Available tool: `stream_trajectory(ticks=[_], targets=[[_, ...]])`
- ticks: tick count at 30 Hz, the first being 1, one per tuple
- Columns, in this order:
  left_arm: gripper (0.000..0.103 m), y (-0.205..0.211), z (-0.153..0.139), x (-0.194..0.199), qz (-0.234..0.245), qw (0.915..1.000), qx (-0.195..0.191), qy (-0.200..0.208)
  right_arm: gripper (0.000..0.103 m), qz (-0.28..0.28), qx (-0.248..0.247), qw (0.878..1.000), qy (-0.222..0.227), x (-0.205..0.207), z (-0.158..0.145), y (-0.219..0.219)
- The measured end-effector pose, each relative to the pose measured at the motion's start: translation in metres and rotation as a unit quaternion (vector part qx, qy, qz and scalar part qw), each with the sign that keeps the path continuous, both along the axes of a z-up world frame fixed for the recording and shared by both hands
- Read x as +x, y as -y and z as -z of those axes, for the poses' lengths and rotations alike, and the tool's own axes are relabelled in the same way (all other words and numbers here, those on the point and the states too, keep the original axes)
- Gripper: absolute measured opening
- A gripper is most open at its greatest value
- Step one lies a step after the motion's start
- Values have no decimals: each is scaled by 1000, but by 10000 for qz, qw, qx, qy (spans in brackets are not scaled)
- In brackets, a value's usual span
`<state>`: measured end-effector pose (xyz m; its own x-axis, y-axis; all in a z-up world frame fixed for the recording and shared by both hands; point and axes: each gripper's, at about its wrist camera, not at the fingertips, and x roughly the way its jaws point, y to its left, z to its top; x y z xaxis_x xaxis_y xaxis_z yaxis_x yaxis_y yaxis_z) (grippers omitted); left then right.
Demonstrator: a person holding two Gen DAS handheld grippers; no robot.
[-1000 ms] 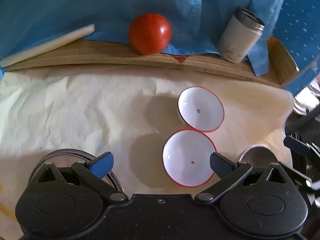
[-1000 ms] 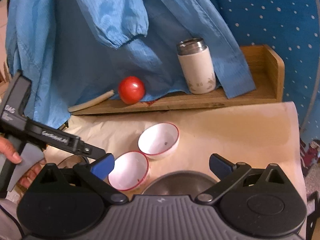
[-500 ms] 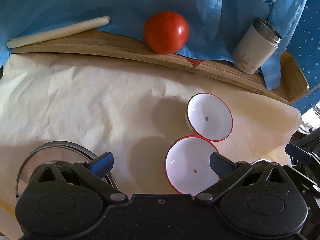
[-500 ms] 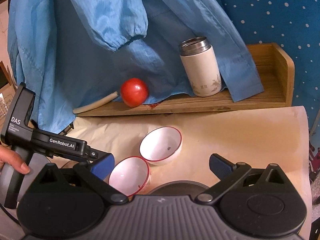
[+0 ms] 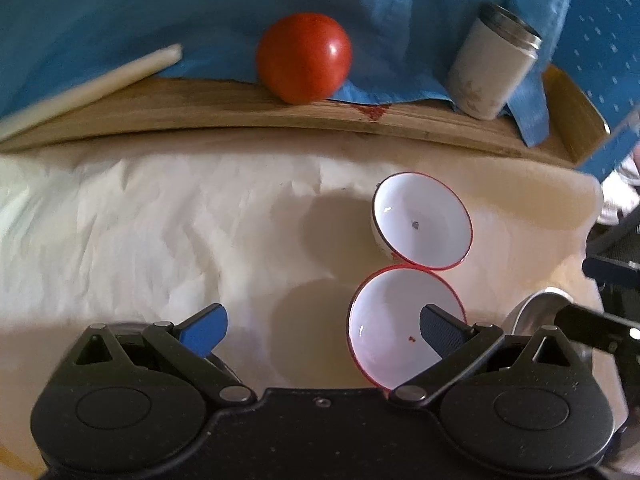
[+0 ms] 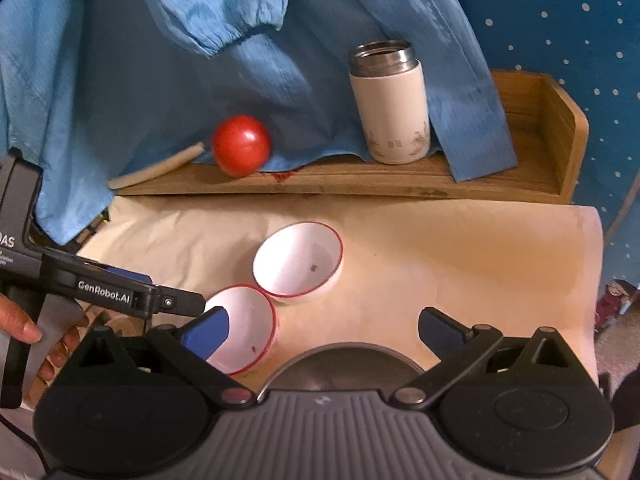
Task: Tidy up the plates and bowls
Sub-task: 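Move both grippers to the nearer red-rimmed white bowl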
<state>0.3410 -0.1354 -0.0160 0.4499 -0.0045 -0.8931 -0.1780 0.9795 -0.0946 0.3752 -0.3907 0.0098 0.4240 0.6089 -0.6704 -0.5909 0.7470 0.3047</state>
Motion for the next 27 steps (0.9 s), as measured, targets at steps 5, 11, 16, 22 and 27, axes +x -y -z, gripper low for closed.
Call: stream_trajectory(ticks=[5, 11, 16, 22, 27], targets=[[102, 3, 5, 1, 374, 9993, -84, -12, 103, -32, -320, 9995, -64, -3, -1, -11], [102, -1, 16, 1, 464, 9988, -66, -168, 103, -239, -670, 9974, -64, -2, 2, -32], [102, -8, 20, 1, 411, 9990, -97, -147, 101, -451, -966, 9942, -109, 2, 10, -53], [99, -9, 23, 1, 479, 9988, -44, -105, 91, -636, -1229, 9900, -264, 7, 23, -75], [93, -13, 25, 1, 424, 9990, -67, -112, 81, -543, -1185, 9906, -424, 7, 27, -81]])
